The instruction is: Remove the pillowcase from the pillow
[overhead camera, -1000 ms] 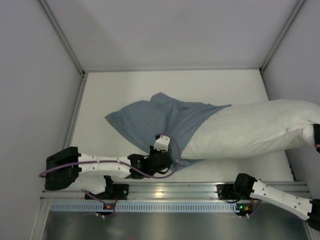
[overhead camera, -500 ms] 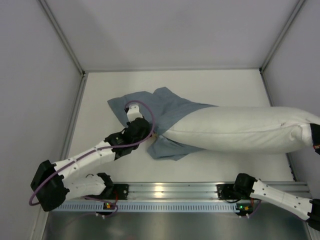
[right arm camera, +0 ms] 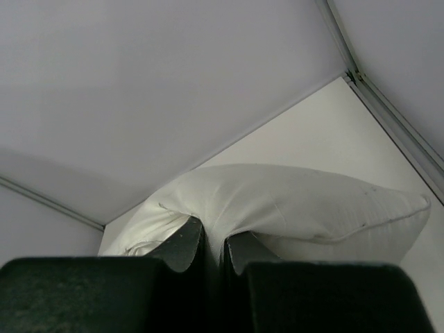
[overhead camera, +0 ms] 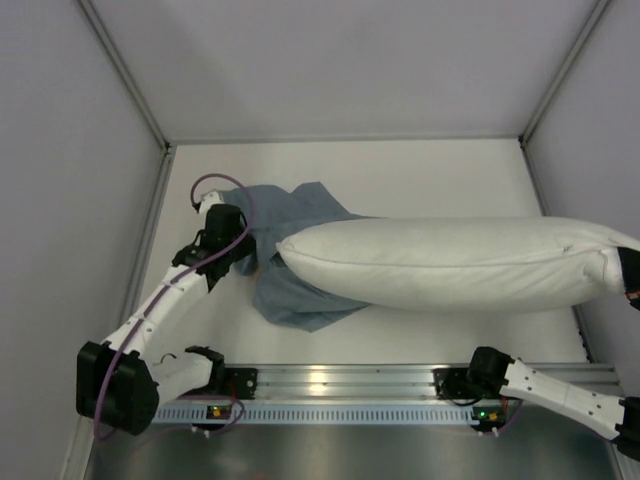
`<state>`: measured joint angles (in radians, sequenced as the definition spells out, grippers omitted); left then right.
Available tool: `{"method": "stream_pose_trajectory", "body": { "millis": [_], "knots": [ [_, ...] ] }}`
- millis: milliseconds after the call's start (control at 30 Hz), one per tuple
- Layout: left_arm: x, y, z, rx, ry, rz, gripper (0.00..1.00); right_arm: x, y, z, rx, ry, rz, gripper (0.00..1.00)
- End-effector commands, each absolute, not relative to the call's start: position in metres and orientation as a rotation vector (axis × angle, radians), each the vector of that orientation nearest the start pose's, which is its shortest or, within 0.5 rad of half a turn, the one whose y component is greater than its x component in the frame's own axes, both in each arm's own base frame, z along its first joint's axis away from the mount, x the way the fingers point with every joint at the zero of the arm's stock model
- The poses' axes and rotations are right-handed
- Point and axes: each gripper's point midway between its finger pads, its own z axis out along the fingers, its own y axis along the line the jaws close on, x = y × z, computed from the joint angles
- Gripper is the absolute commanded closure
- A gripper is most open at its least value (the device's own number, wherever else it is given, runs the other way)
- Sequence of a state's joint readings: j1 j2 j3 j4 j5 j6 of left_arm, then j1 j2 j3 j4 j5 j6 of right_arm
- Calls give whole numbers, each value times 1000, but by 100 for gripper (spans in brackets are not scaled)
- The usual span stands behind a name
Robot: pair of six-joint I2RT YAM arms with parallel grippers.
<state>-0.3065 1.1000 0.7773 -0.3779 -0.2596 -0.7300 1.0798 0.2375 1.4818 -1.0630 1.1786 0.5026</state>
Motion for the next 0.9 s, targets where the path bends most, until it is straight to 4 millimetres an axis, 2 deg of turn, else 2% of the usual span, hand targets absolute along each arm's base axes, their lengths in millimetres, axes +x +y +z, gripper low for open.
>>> {"method": "stream_pose_trajectory", "body": {
  "millis": [0,100,167,333,400,500,600,767,867],
  "knots": [
    [325,-58,157,-643,2132,-187,100,100,-159,436,753,1294,475,100],
    [328,-51,163,-653,2116,-179,100,101,-156,436,748,1297,477,100],
    [328,-39,169,-675,2095,-140,100,102,-155,436,748,1300,471,100],
    [321,18,181,-795,2062,-30,100,104,-154,440,753,1304,455,100],
    [320,28,192,-801,2038,-30,100,106,-151,441,749,1309,445,100],
    [316,57,209,-848,1993,74,100,107,-149,443,749,1310,442,100],
    [315,75,228,-867,1950,115,100,106,-151,443,755,1307,436,100],
    [319,90,251,-876,1914,127,100,105,-154,445,760,1304,437,100],
    [319,99,269,-874,1883,153,100,109,-148,450,740,1313,434,100]
  ]
}}
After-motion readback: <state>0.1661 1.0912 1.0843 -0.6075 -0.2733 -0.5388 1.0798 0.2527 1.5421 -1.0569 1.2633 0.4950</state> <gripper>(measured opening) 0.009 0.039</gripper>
